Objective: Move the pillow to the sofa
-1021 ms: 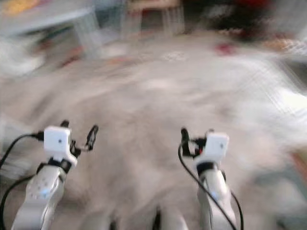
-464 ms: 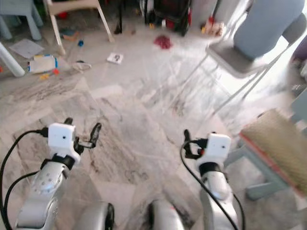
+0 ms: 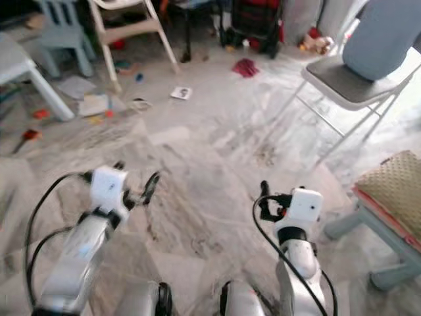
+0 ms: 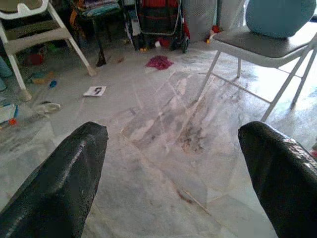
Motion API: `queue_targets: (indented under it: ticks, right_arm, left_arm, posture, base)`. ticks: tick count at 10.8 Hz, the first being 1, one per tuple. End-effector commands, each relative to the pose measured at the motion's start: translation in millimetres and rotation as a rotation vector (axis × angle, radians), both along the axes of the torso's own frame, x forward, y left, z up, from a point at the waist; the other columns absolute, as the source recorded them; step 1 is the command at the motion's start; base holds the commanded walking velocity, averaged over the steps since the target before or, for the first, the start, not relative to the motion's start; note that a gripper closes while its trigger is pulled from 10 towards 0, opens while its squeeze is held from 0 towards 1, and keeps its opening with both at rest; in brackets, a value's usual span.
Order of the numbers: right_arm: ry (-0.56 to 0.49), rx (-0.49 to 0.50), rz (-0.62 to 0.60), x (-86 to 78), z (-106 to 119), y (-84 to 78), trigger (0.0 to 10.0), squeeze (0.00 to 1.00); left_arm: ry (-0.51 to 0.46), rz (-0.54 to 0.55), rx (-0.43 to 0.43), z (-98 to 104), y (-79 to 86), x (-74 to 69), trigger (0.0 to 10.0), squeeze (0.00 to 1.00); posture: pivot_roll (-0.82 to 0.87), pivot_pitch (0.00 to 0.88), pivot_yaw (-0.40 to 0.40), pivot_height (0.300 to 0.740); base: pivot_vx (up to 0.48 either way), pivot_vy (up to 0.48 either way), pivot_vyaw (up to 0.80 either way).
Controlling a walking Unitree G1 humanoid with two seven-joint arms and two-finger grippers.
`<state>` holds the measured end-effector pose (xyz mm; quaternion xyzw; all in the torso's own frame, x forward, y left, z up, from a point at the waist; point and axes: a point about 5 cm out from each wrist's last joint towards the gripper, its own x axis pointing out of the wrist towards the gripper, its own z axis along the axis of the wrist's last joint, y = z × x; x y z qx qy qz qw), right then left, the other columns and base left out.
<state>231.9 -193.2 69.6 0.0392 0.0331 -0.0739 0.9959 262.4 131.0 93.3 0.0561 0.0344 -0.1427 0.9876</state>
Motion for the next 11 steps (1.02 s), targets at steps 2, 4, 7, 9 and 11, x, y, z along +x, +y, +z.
queue_targets:
  ticks: [2, 4, 7, 9, 11]
  right_arm:
    - [-0.034, -0.037, 0.034, 14.1, 6.6, -3.9, 10.0, 0.0]
    - [-0.024, -0.048, 0.055, 16.6, 6.2, -5.1, 10.0, 0.0]
    - [0.008, -0.048, 0.069, 8.4, -0.7, -6.3, 10.0, 0.0]
    - [0.014, -0.047, 0.069, 6.1, -1.4, -7.4, 10.0, 0.0]
    - [0.018, -0.047, 0.064, 4.4, -1.7, -8.4, 10.0, 0.0]
  left_arm:
    - [-0.021, 0.048, 0.001, 3.3, 7.8, 10.2, 10.0, 0.0]
    - [-0.023, 0.083, 0.003, -1.4, 10.8, 4.0, 10.0, 0.0]
    - [-0.025, 0.114, -0.045, -0.9, 12.5, -0.6, 10.0, 0.0]
    - [-0.007, 0.101, -0.046, -3.3, 11.2, -7.0, 10.0, 0.0]
    - [0.0, 0.086, -0.047, -4.2, 9.4, -9.8, 10.0, 0.0]
  posture:
    - [-0.01, 0.055, 0.016, 0.74]
    - [0.0, 0.063, -0.013, 0.74]
    - [0.0, 0.096, -0.049, 0.74]
    - [-0.01, 0.116, -0.045, 0.74]
    - [-0.01, 0.12, -0.043, 0.74]
  base:
    - [0.0, 0.0, 0.0]
    - [0.0, 0.0, 0.0]
    - [0.326, 0.0, -0.8]
    - [0.319, 0.0, -0.8]
    - [0.294, 0.0, -0.8]
